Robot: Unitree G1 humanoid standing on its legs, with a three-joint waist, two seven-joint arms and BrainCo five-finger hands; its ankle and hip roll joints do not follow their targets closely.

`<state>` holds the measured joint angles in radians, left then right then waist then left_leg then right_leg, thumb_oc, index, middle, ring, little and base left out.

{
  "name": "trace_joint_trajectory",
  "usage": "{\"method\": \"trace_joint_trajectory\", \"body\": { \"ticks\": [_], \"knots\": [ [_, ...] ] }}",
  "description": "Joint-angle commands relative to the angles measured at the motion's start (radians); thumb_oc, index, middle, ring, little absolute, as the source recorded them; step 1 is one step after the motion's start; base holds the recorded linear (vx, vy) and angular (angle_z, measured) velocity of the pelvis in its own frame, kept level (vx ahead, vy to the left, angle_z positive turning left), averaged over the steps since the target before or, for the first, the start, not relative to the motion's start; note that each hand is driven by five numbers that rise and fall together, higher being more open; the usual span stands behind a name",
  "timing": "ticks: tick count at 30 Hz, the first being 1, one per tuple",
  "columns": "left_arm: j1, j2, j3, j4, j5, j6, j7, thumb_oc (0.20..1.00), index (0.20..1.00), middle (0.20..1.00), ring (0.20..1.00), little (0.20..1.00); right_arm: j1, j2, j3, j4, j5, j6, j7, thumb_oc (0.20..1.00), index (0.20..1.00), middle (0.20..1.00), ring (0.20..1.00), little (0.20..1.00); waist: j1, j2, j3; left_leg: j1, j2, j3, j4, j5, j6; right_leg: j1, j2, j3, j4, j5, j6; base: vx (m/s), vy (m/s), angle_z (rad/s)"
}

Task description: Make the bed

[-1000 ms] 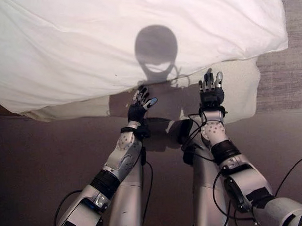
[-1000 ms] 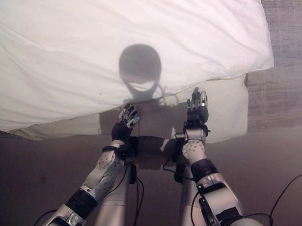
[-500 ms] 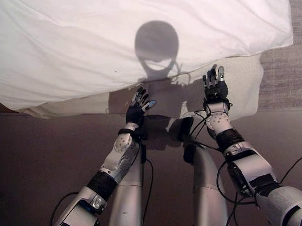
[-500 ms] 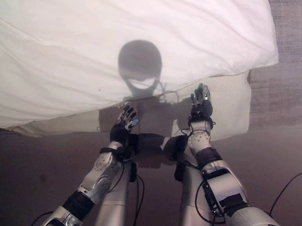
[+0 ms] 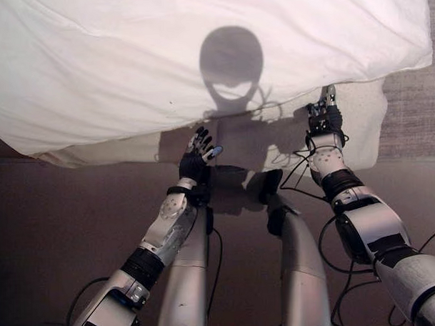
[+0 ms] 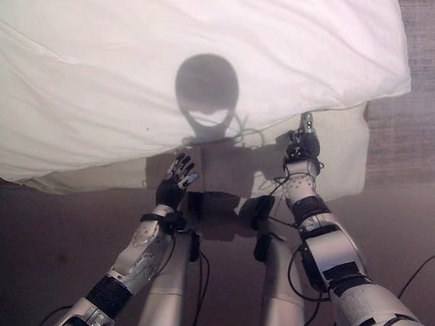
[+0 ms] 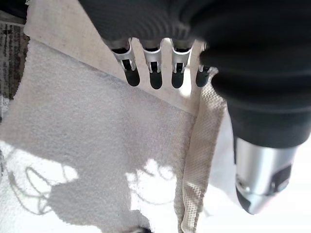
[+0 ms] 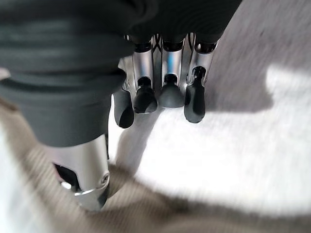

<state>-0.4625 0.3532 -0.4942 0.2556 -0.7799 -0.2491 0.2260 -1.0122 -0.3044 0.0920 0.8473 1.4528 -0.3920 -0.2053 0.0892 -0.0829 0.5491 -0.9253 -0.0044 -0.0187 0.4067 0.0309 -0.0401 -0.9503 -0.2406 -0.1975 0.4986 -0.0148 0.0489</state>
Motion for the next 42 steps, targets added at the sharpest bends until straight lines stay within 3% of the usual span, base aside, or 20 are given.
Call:
{"method": "trace_joint_trajectory", "body": {
  "ticks": [1, 7, 14, 33, 42],
  "knots": [
    [0.056, -0.024, 0.012, -0.127, 0.0, -0.023, -0.002, 1.0, 1.0, 1.0, 1.0, 1.0, -0.093, -0.061, 0.056, -0.319, -0.064, -0.115, 0.088, 1.0, 1.0, 1.0, 1.0, 1.0, -0.006, 0.02, -0.029, 0.048, -0.028, -0.017, 0.035, -0.112, 0.054, 0.025, -0.005, -0.009, -0.042, 0.046, 0.095, 0.0, 0.0, 0.0],
    [0.083, -0.024, 0.03, -0.133, -0.002, -0.026, 0.006, 1.0, 1.0, 1.0, 1.0, 1.0, 0.08, 0.007, 0.073, -0.556, -0.12, -0.151, 0.084, 1.0, 1.0, 1.0, 1.0, 1.0, -0.027, -0.003, -0.029, 0.073, -0.026, -0.007, 0.029, -0.111, 0.055, 0.048, -0.002, -0.007, -0.062, 0.058, 0.096, -0.01, 0.004, -0.01],
    [0.108, -0.013, 0.038, -0.147, -0.012, -0.028, -0.005, 1.0, 1.0, 1.0, 1.0, 1.0, 0.179, 0.043, 0.056, -0.569, -0.114, -0.134, 0.093, 1.0, 1.0, 1.0, 1.0, 1.0, -0.024, -0.012, -0.029, 0.126, -0.026, -0.004, 0.005, -0.108, 0.055, 0.105, -0.006, -0.008, -0.095, 0.073, 0.098, -0.01, 0.006, -0.02],
    [0.125, -0.006, 0.042, -0.149, -0.018, -0.028, -0.008, 1.0, 1.0, 1.0, 1.0, 1.0, 0.11, 0.031, 0.025, -0.38, -0.087, -0.103, 0.057, 1.0, 1.0, 1.0, 1.0, 1.0, 0.0, -0.002, -0.029, 0.133, -0.027, -0.017, 0.001, -0.108, 0.058, 0.125, -0.006, -0.014, -0.102, 0.068, 0.097, 0.0, 0.002, -0.01],
    [0.131, 0.026, 0.013, -0.149, -0.022, -0.026, -0.042, 1.0, 1.0, 1.0, 1.0, 1.0, -0.165, -0.1, 0.022, -0.065, -0.066, -0.053, 0.03, 1.0, 1.0, 1.0, 1.0, 1.0, 0.038, 0.026, -0.029, 0.133, -0.029, -0.021, -0.014, -0.103, 0.057, 0.123, -0.01, -0.017, -0.1, 0.064, 0.101, 0.0, 0.0, 0.0]
  ]
}}
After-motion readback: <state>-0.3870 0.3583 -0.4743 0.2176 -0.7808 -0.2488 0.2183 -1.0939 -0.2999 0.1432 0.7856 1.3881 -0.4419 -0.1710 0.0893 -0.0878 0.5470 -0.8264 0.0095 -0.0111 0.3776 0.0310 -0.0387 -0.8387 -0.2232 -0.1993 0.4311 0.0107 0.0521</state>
